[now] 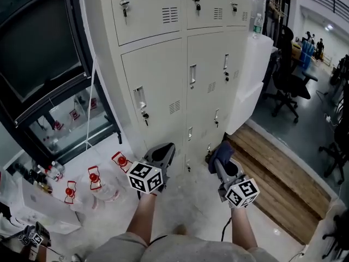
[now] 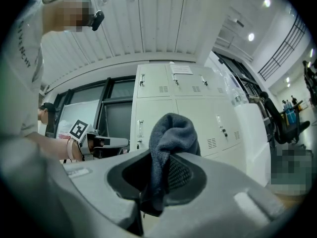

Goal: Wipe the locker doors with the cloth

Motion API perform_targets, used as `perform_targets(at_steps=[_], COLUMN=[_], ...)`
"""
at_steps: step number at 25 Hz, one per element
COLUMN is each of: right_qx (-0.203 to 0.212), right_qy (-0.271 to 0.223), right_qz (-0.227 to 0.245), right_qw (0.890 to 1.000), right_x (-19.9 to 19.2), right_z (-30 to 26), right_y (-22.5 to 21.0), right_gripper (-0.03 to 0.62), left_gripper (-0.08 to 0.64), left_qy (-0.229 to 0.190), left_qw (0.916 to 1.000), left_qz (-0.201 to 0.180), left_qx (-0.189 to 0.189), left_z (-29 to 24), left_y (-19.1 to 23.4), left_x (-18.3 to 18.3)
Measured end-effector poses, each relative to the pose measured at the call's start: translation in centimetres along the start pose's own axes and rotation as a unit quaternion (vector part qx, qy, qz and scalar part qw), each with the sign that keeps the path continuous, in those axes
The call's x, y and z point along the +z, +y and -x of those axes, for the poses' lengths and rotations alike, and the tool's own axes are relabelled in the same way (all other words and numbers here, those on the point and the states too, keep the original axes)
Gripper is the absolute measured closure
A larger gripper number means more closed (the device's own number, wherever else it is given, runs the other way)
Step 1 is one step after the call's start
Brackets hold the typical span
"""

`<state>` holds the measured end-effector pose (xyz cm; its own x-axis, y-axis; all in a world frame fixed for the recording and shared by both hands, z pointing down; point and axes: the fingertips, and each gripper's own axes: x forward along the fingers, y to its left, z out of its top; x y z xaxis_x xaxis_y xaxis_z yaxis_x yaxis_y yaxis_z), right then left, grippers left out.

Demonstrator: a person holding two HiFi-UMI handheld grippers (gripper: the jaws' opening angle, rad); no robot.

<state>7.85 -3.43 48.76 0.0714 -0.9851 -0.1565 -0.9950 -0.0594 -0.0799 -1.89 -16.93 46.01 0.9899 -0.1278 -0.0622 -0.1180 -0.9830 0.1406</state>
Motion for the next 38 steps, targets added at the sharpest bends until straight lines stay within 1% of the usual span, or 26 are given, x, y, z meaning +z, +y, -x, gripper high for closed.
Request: perform_targets(at_steps=[5, 11, 14, 17, 20, 25, 29, 33, 38], right_qx=[0.012, 0.033, 0.053, 0.086, 0.126, 0.183, 0.222, 0.259, 0.298], right_qy=[-0.011, -0.029, -0.040, -0.046, -0.042, -0.048, -0.056, -0.062, -0.066], right_qz=[0.016, 0.032, 0.034, 0.037, 0.045, 0.056, 0.062, 0.062, 0.056], right_qw=[1.000, 0.999, 0.997, 0.995, 0.990, 0.980, 0.971, 0.962, 0.951], right_x=[1.1, 3.5, 5.1, 5.6, 6.8, 10.0, 12.1, 12.9, 13.6], right_z=[-5.3, -10.5, -12.8, -14.9, -17.1, -20.1, -21.7, -22.5, -23.0], right_y=[-3.2, -6.7, -8.6, -10.7, -13.0, -16.9, -19.0, -19.8, -19.4], right_gripper=[0.535, 0.537, 0.535, 0.535, 0.535, 0.535, 0.535, 0.535, 0.535], left_gripper=[0.561, 0.561, 0.561, 0.561, 0.561, 0.561, 0.561, 0.561, 0.561], left_qy=[-0.014, -0.024, -0.029, -0.037, -0.052, -0.077, -0.084, -0.085, -0.089], left_qw=[0.9997, 0.9995, 0.9990, 0.9979, 0.9956, 0.9897, 0.9838, 0.9776, 0.9695], left_qz=[-0.015, -0.023, -0.033, -0.042, -0.039, -0.049, -0.057, -0.068, -0.070], left_qx=[-0.012, -0.004, 0.009, 0.032, 0.067, 0.110, 0.148, 0.180, 0.218], left_z=[-5.1, -10.5, -12.9, -15.1, -17.6, -21.4, -23.6, -24.5, -24.4], left_y=[2.8, 5.1, 6.1, 6.9, 7.7, 7.7, 7.5, 7.1, 6.8], left_x=[2.0, 4.5, 5.6, 6.2, 7.3, 9.9, 10.9, 11.2, 11.9])
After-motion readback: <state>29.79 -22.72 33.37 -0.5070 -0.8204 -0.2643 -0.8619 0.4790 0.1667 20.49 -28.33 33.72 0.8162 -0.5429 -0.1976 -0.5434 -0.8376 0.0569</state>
